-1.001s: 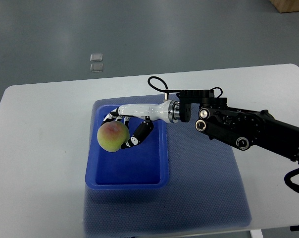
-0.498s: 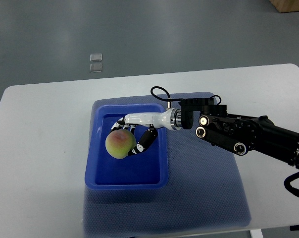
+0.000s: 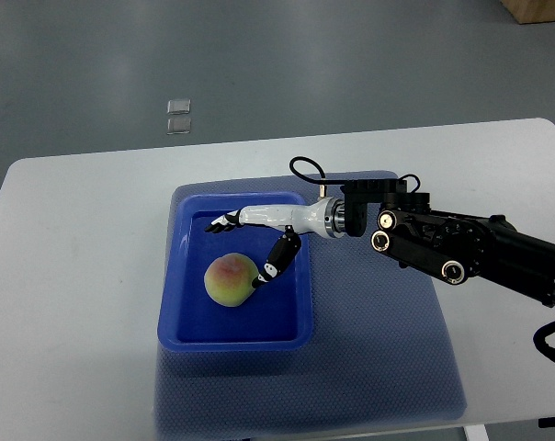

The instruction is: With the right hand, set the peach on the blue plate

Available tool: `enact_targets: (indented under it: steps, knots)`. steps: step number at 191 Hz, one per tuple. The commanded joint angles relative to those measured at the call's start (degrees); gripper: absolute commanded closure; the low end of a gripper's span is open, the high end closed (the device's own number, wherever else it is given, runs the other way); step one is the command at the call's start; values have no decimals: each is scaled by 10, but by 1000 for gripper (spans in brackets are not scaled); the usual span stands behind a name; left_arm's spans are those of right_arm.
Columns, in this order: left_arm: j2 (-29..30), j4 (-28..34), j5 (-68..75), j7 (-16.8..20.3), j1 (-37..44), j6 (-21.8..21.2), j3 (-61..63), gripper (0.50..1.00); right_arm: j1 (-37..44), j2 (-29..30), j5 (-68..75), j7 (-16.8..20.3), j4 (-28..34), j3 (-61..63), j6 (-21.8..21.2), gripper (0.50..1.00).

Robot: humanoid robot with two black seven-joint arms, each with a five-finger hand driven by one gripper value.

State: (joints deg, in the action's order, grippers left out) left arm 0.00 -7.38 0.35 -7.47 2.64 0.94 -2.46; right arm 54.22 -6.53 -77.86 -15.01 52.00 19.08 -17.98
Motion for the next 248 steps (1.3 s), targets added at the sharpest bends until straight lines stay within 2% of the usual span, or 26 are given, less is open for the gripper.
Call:
enact_targets:
  steps: [1, 24, 34, 35, 45, 55, 56, 60, 79, 89, 90, 115, 132, 142, 143, 146, 171, 248]
  knots:
    - [0, 0, 0, 0, 0, 0, 0, 500, 3, -14, 29, 1, 2, 12, -7, 572]
    - [0, 0, 0, 0, 0, 0, 0, 500, 4, -27, 117, 5, 0, 37, -36, 572]
    - [0, 0, 0, 0, 0, 0, 0, 500, 4, -27, 117, 5, 0, 37, -36, 572]
    - [0, 0, 0, 0, 0, 0, 0, 500, 4, -43, 162, 21, 0, 46, -52, 572]
    - [0, 0, 0, 0, 0, 0, 0, 500, 2, -54, 210, 38, -4, 56, -64, 572]
    - [0, 0, 0, 0, 0, 0, 0, 500, 2, -54, 210, 38, -4, 56, -64, 572]
    - [0, 0, 0, 0, 0, -1, 0, 500, 1, -59, 260, 51, -13, 61, -68, 572]
    - [0, 0, 0, 0, 0, 0, 0, 500, 0, -61, 284, 53, -18, 63, -68, 572]
    - [0, 0, 0, 0, 0, 0, 0, 500, -4, -67, 415, 56, -53, 66, -67, 572]
    - [0, 0, 0, 0, 0, 0, 0, 500, -4, -67, 416, 56, -53, 66, -67, 572]
    - [0, 0, 0, 0, 0, -1, 0, 500, -8, -67, 486, 56, -69, 64, -66, 572]
    - [0, 0, 0, 0, 0, 0, 0, 500, -17, -78, 652, 67, -125, 56, -77, 572]
    - [0, 0, 0, 0, 0, 0, 0, 500, -25, -76, 746, 97, -172, 55, -98, 572]
    - [0, 0, 0, 0, 0, 0, 0, 500, -25, -76, 746, 97, -172, 55, -98, 572]
    - [0, 0, 0, 0, 0, 0, 0, 500, -26, -74, 783, 117, -198, 55, -103, 572]
    - [0, 0, 0, 0, 0, 0, 0, 500, -26, -74, 799, 126, -207, 55, -104, 572]
    - [0, 0, 0, 0, 0, 0, 0, 500, -34, -69, 849, 152, -244, 55, -105, 572]
    - [0, 0, 0, 0, 0, -1, 0, 500, -41, -68, 854, 147, -256, 56, -108, 572]
